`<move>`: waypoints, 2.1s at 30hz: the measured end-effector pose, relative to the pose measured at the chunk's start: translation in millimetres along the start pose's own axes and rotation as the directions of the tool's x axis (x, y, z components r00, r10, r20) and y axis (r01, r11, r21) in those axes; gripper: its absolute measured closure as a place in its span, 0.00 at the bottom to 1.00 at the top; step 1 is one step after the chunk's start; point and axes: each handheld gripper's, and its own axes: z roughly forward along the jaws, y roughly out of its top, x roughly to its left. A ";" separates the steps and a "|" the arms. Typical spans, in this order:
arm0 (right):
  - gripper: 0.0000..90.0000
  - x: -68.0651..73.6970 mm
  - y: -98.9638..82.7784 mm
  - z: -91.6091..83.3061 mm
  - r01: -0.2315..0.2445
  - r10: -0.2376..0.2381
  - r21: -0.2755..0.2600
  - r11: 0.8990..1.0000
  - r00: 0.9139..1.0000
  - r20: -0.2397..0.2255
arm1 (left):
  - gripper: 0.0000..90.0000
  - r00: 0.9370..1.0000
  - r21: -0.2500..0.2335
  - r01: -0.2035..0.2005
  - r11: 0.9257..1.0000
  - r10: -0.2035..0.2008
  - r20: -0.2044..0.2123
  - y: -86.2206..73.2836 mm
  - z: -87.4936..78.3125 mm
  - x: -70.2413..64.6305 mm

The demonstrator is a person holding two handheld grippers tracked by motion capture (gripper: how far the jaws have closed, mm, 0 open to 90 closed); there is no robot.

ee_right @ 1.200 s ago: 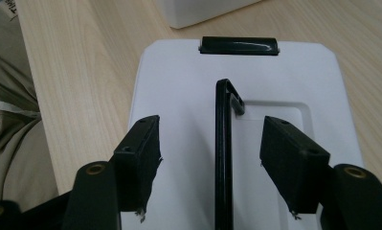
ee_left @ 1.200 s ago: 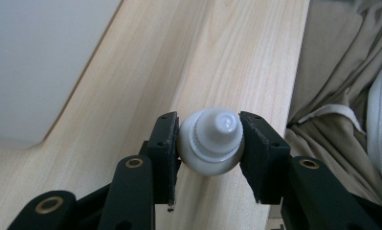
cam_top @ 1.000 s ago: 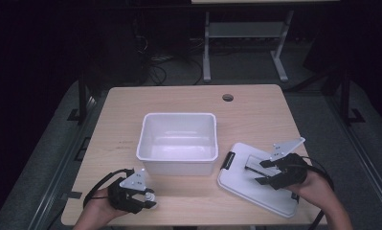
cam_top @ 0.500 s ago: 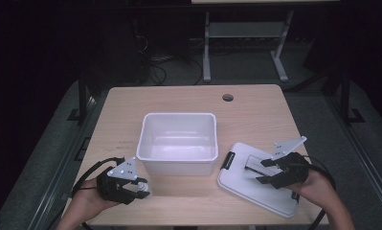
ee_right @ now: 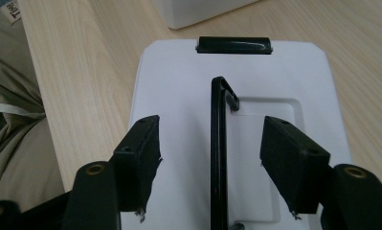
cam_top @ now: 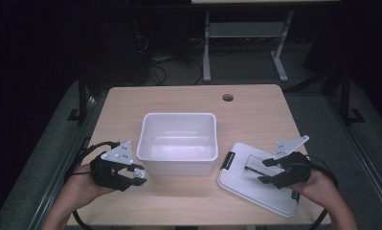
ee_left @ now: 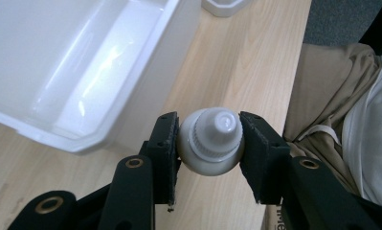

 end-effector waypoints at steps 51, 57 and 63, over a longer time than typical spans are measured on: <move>0.43 -0.9 -2.7 -8.3 -0.011 0.011 -0.003 1.000 1.000 -0.002 | 0.66 0.996 -0.001 0.047 0.999 -0.047 -0.077 36.8 -8.1 64.2; 0.43 -1.1 -3.4 -7.4 -0.005 0.005 0.004 1.000 1.000 -0.005 | 0.66 0.996 0.002 0.050 0.999 -0.050 -0.077 35.9 -3.6 66.7; 0.43 -0.6 -2.8 -7.7 -0.008 0.008 0.015 1.000 1.000 -0.005 | 0.66 0.996 0.000 0.055 0.999 -0.055 -0.075 36.0 -0.2 68.4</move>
